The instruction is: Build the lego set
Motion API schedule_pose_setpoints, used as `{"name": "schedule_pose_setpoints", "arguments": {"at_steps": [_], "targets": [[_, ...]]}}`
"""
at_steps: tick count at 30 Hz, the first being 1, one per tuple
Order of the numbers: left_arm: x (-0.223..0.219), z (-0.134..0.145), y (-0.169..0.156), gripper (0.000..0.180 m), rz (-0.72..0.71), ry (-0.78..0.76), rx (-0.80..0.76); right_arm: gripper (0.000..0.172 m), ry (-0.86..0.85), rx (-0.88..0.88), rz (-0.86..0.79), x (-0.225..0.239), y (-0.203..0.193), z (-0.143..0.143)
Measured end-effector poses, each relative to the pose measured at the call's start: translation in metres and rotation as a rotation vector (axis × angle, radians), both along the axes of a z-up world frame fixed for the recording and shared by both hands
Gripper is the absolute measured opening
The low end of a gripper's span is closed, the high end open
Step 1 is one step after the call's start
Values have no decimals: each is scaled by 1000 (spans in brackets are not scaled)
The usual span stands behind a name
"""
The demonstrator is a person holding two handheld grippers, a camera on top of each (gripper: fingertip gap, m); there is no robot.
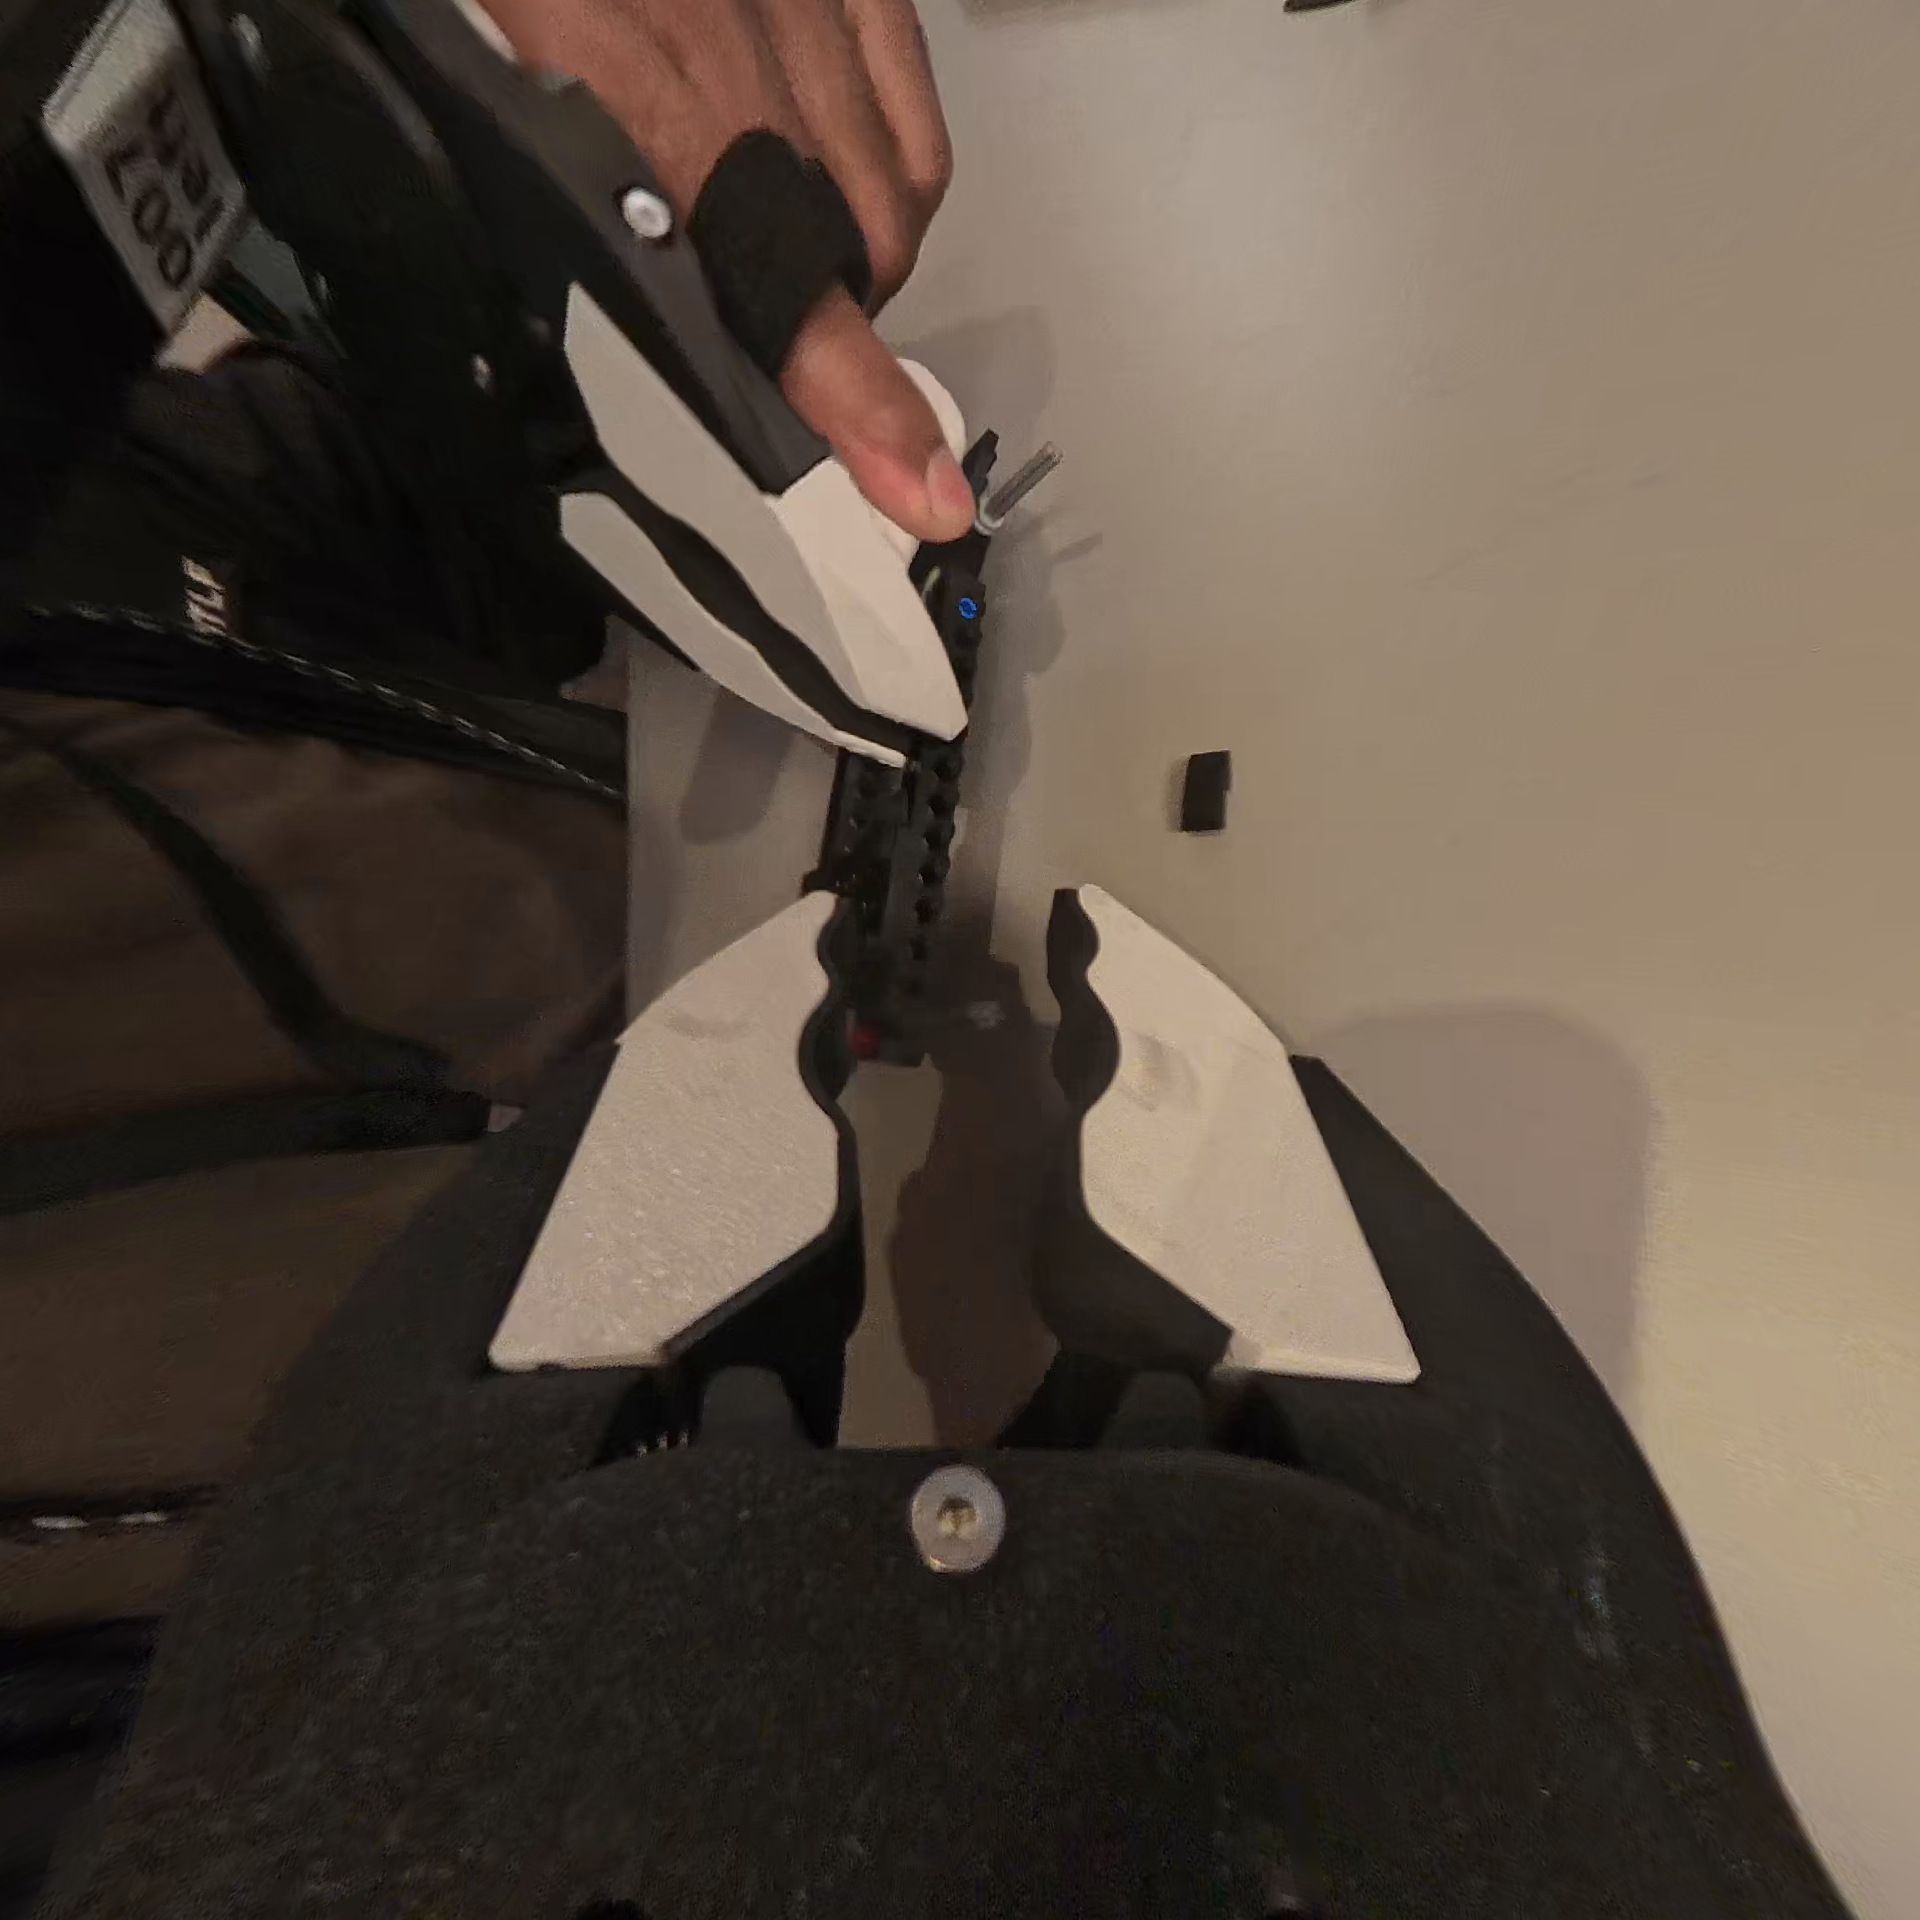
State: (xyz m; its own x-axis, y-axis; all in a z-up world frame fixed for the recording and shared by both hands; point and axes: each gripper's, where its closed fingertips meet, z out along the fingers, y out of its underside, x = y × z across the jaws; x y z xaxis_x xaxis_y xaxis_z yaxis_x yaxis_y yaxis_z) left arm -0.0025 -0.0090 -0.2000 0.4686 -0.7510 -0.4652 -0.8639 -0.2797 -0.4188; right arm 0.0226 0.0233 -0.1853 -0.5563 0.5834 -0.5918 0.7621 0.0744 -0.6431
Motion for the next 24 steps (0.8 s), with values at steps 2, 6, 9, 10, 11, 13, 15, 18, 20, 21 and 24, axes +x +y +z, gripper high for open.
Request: {"name": "schedule_pose_setpoints", "arguments": {"at_steps": [2, 6, 9, 10, 11, 13, 15, 18, 20, 21, 24], "targets": [[-3, -1, 2, 8, 26, -43, -21, 36, 101, 90, 3, -1, 8, 1], [-14, -4, 5, 8, 86, -157, -79, 33, 373, 348, 9, -5, 30, -1], [-18, -3, 6, 8, 114, -273, -125, 32, 555, 549, 34, -6, 43, -7], [-19, -2, 6, 8, 122, -310, -137, 32, 613, 606, 41, -7, 46, -8], [-20, -1, 7, 8, 135, -344, -151, 32, 673, 659, 44, -9, 47, -8], [-24, 0, 8, 7, 162, -405, -180, 32, 789, 748, 35, -14, 48, -6], [-26, 0, 9, 8, 185, -472, -219, 32, 919, 816, 9, -21, 48, 0], [-28, -1, 8, 8, 200, -553, -268, 32, 1075, 884, 8, -27, 42, 9], [-29, -2, 7, 7, 206, -586, -283, 32, 1152, 914, 35, -28, 35, 11], [-29, -2, 6, 7, 208, -600, -290, 32, 1177, 932, 50, -28, 32, 11], [-32, -1, 4, 7, 226, -632, -302, 31, 1238, 986, 71, -31, 27, 10]]}}
